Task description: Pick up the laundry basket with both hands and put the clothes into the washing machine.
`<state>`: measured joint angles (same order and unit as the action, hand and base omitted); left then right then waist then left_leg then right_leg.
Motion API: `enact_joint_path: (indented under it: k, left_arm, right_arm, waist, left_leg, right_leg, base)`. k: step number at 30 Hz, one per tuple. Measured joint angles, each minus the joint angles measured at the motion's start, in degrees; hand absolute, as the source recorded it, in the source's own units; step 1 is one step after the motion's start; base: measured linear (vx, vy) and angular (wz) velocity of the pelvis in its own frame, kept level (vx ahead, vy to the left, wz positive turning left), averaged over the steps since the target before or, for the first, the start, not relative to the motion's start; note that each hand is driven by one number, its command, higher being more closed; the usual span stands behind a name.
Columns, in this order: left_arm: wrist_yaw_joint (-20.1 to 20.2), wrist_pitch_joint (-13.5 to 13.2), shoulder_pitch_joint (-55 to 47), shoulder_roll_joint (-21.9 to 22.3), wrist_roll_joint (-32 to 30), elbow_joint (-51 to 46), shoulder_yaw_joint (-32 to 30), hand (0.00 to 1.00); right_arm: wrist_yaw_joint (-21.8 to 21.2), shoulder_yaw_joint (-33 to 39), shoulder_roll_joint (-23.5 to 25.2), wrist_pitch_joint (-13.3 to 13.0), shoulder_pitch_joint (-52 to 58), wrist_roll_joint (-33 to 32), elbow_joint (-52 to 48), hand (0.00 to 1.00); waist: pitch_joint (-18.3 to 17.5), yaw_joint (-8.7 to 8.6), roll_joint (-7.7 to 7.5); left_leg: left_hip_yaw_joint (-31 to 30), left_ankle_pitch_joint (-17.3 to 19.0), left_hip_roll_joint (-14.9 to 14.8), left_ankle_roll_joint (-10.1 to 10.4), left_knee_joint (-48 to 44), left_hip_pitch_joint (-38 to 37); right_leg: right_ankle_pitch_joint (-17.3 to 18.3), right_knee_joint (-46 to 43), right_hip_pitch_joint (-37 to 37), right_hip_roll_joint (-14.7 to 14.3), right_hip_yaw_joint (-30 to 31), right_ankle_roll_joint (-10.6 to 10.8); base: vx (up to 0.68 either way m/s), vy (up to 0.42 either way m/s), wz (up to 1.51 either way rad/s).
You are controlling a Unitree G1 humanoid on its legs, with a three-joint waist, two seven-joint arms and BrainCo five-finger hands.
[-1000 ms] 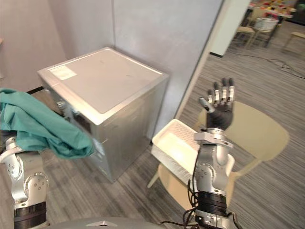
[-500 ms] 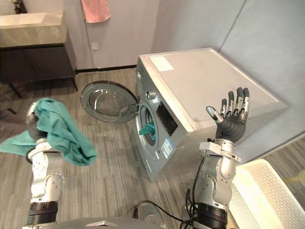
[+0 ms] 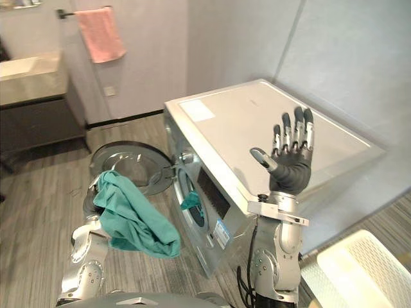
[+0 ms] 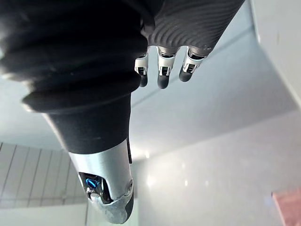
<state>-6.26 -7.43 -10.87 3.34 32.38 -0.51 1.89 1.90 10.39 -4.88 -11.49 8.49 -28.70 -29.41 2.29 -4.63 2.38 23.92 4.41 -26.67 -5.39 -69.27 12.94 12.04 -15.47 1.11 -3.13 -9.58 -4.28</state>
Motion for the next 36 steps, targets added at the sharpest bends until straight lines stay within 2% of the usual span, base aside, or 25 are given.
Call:
enact_joint_path:
  k: [2,3,6,8,9,10,11,12,14,15,18,19,20,21,22,23,24,26,28,29,30,32,33,35,36]
  left_arm:
    - [-0.39,0.21,0.11,0.14,0.02,1.68,-0.74,1.00]
    - [-0.72,0.56,0.05,0.20,0.01,1.80,-0.69,1.00]
    - [-0.96,0.61,-0.06,0.17,0.05,1.77,-0.98,1.00]
    - [-0.98,0.61,-0.07,0.17,0.09,1.81,-1.17,1.00]
    - [-1.00,0.58,-0.14,0.31,0.18,1.76,-1.11,1.00]
    - [-0.95,0.53,-0.64,0.26,0.83,1.77,-0.81,1.00]
    - [-0.98,0.56,-0.62,0.08,1.45,1.99,-1.07,1.00]
    - [-1.00,0.58,-0.83,-0.60,2.43,2.13,-1.43,1.00]
    - [-1.01,0.56,-3.64,-0.86,3.95,1.69,-1.38,1.00]
    - [-0.99,0.55,-4.72,-0.97,4.16,1.26,-1.16,1.00]
    - [-0.65,0.71,-6.90,-2.55,4.83,0.99,0.51,1.00]
    - [-0.53,0.97,-6.92,-2.64,4.93,1.01,0.66,1.00]
    - [-0.31,1.36,-6.85,-2.78,5.05,1.03,0.68,1.00]
    - [-0.04,1.52,-6.95,-2.83,5.07,1.16,0.22,1.00]
    - [0.28,1.58,-6.92,-3.03,5.07,1.32,-0.41,1.00]
    - [0.66,1.66,-6.73,-3.12,5.11,2.33,-2.18,1.00]
    - [0.70,1.80,-6.23,-2.91,5.17,4.36,-3.46,1.00]
    - [0.71,2.05,-5.88,-2.45,5.88,6.81,-5.08,1.00]
    - [0.47,2.27,-4.91,-1.97,7.70,11.02,-8.31,1.00]
    - [-0.01,2.25,-4.40,-1.88,8.86,12.28,-8.94,1.00]
    - [-1.30,2.24,-3.11,-1.18,11.24,14.84,-9.69,1.00]
    - [-3.39,2.11,-1.27,0.99,14.00,17.39,-10.74,1.00]
    - [-4.26,2.13,-0.81,1.06,14.95,17.92,-10.48,1.00]
    - [-6.45,1.78,1.04,1.32,16.50,18.02,-11.85,1.00]
    - [-6.75,1.68,1.81,1.40,16.61,18.01,-12.36,1.00]
  right_arm:
    - [0.00,0.08,0.00,0.16,0.01,1.22,1.97,0.00]
    - [-0.04,0.03,0.00,0.24,-0.02,2.19,2.80,0.00]
    - [-0.09,0.12,0.04,0.51,0.26,2.19,5.17,0.00]
    - [-0.09,0.60,0.10,0.50,0.31,2.31,5.52,0.00]
    - [-0.05,1.43,-0.15,0.46,0.21,3.43,5.13,0.00]
    - [0.00,1.92,0.15,0.47,0.23,4.46,4.29,0.00]
    - [0.12,1.77,0.71,0.50,0.50,4.97,3.46,0.00]
    - [0.32,1.62,2.94,0.50,1.04,6.89,2.36,0.00]
    - [2.98,0.64,6.76,0.55,1.72,12.51,-3.44,0.00]
    - [3.57,0.42,6.99,0.51,2.21,13.72,-5.15,0.00]
    - [8.09,2.25,7.14,0.58,5.57,24.98,-12.52,0.00]
    - [8.78,2.77,7.10,0.91,6.12,26.40,-12.48,0.00]
    - [9.73,3.77,7.17,2.20,7.80,28.41,-12.11,0.00]
    - [10.83,4.97,7.16,3.66,9.36,30.31,-10.33,0.00]
    - [11.24,5.65,7.20,4.27,9.26,31.47,-8.50,0.00]
    - [11.89,7.10,7.09,5.12,8.61,32.74,-3.70,0.00]
    - [13.06,9.42,7.06,5.99,8.55,35.14,0.72,0.00]
    - [14.64,12.50,7.14,7.51,8.68,38.59,6.11,0.00]
    - [17.66,17.05,7.53,9.79,9.35,44.61,15.35,0.00]
    - [19.10,18.57,7.85,10.50,9.35,45.14,18.14,0.00]
    - [21.84,21.44,8.55,11.33,9.42,44.73,22.97,0.00]
    - [25.57,23.25,8.79,11.80,10.64,41.56,28.53,0.00]
    - [26.88,22.86,8.81,11.45,11.39,37.43,30.75,0.00]
    - [27.23,19.49,9.07,10.59,11.75,23.16,36.09,0.00]
    - [26.78,17.99,9.05,10.06,12.07,20.07,37.15,0.00]
  waist:
    - [0.62,-1.05,-1.64]
    - [0.72,-1.54,-1.80]
    - [0.52,-1.66,-1.37]
    - [0.36,-1.74,-1.09]
    - [-0.32,-1.61,0.48]
    - [-0.99,-1.59,0.79]
    - [-0.86,-2.02,0.27]
    - [-0.66,-2.26,-1.82]
    - [-0.31,-1.11,-3.59]
    - [-0.20,-0.80,-3.37]
    - [-0.12,1.04,-3.28]
    - [-0.04,0.96,-3.10]
    - [-0.01,0.77,-2.95]
    - [0.14,0.69,-2.28]
    - [0.25,0.82,-2.00]
    - [0.21,0.61,-2.12]
    - [0.26,0.20,-1.73]
    - [0.94,-0.38,-0.63]
    - [1.07,-1.78,0.60]
    - [1.14,-2.09,0.67]
    - [1.56,-2.25,0.82]
    - [2.34,-2.23,2.25]
    - [2.36,-2.22,2.49]
    - [2.30,-2.07,2.68]
    - [2.33,-2.03,2.64]
  left_leg:
    - [1.56,3.78,-0.35,0.39,4.15,0.65]
    - [0.38,5.32,0.26,1.54,10.78,1.28]
    - [-11.00,6.28,5.20,4.93,35.53,0.70]
    - [-18.61,3.32,8.03,5.87,47.04,-0.54]
    - [-23.92,-3.45,9.68,5.45,54.38,-2.11]
    - [-27.07,-3.44,10.80,13.69,55.47,-2.54]
    - [-27.18,-1.82,11.86,16.20,55.37,-2.63]
    - [-26.32,-1.00,14.37,16.06,54.85,-2.67]
    - [-22.44,3.26,16.27,14.06,49.50,-2.79]
    - [-21.52,4.71,16.27,13.69,47.63,-2.78]
    - [-10.92,14.00,14.94,11.74,36.69,-0.64]
    - [-9.14,15.30,14.62,11.34,35.50,-0.18]
    - [-6.12,16.37,14.24,10.79,34.69,0.01]
    - [-1.69,16.99,13.21,9.92,34.96,-0.33]
    - [0.95,16.82,12.47,9.19,35.52,-0.35]
    - [6.11,16.44,11.39,8.73,37.25,-1.91]
    - [9.97,15.77,11.07,8.92,39.69,-4.35]
    - [14.17,14.46,10.12,9.67,41.80,-7.16]
    - [18.23,13.07,9.46,10.61,45.18,-9.68]
    - [18.69,12.51,9.54,10.86,46.27,-10.43]
    - [18.85,11.44,9.51,11.82,48.25,-12.49]
    - [18.89,9.13,9.13,12.01,50.71,-15.31]
    - [18.76,8.02,8.84,11.64,51.08,-16.10]
    - [18.60,5.59,7.21,10.93,51.45,-17.34]
    - [18.52,5.05,6.59,10.72,51.04,-17.53]
  right_leg:
    - [-1.10,1.53,1.45,2.42,2.70,1.30]
    - [-1.98,3.18,2.29,3.67,3.82,2.39]
    - [-2.75,4.68,2.79,5.91,5.88,3.69]
    - [-2.77,4.92,2.69,7.21,6.05,4.83]
    - [-2.48,5.43,2.26,7.90,6.80,7.81]
    - [-1.13,6.80,2.20,9.22,7.58,12.03]
    - [-1.29,7.41,2.23,10.59,7.68,13.20]
    - [-1.65,7.81,2.06,13.28,8.21,13.70]
    - [-5.58,8.18,1.81,16.26,9.14,16.53]
    - [-6.29,8.08,1.45,16.51,9.32,17.09]
    - [-6.34,8.85,-4.30,18.93,16.50,18.26]
    - [-6.49,8.96,-5.61,19.15,17.84,17.42]
    - [-7.20,9.08,-8.06,19.53,19.19,13.69]
    - [-8.95,9.20,-11.82,20.04,18.51,5.86]
    - [-10.04,8.19,-13.70,20.17,17.43,4.82]
    - [-10.72,3.56,-17.75,20.06,9.68,5.37]
    - [-10.30,0.33,-19.20,20.13,1.37,4.12]
    - [-10.72,-1.39,-19.09,19.74,-7.70,2.82]
    - [-12.95,-0.54,-18.67,18.76,-15.48,2.25]
    - [-13.30,0.26,-17.98,18.35,-16.36,2.83]
    - [-14.17,1.98,-16.44,16.80,-16.39,4.72]
    - [-13.69,1.95,-14.99,15.61,-17.80,6.45]
    - [-12.73,1.30,-14.91,15.25,-18.06,7.32]
    - [-9.50,-0.78,-14.70,14.09,-17.92,7.32]
    - [-8.60,-1.43,-14.49,13.76,-17.97,7.18]
  base:
    - [0.27,0.121,-0.68]
    - [0.29,0.193,-0.67]
    - [0.21,0.269,-0.48]
    - [0.17,0.357,-0.41]
    - [0.22,0.559,-0.56]
    - [0.18,0.479,-0.45]
    - [0.15,0.479,-0.26]
    - [0.12,0.409,-0.27]
    - [0.09,0.381,-0.66]
    - [0.03,0.302,-1.07]
    - [-0.07,0.324,-1.56]
    - [-0.13,0.298,-1.64]
    - [-0.11,0.308,-1.55]
    - [-0.06,0.225,-1.65]
    - [-0.07,0.211,-1.96]
    - [-0.02,0.146,-1.85]
    - [0.02,0.137,-1.70]
    - [0.15,0.100,-1.31]
    - [0.22,-0.011,-1.13]
    - [0.25,-0.122,-0.68]
    - [0.27,-0.156,-0.56]
    - [0.26,-0.176,-0.44]
    - [0.21,-0.223,-0.42]
    - [0.20,-0.259,-0.34]
    - [0.23,-0.299,0.02]
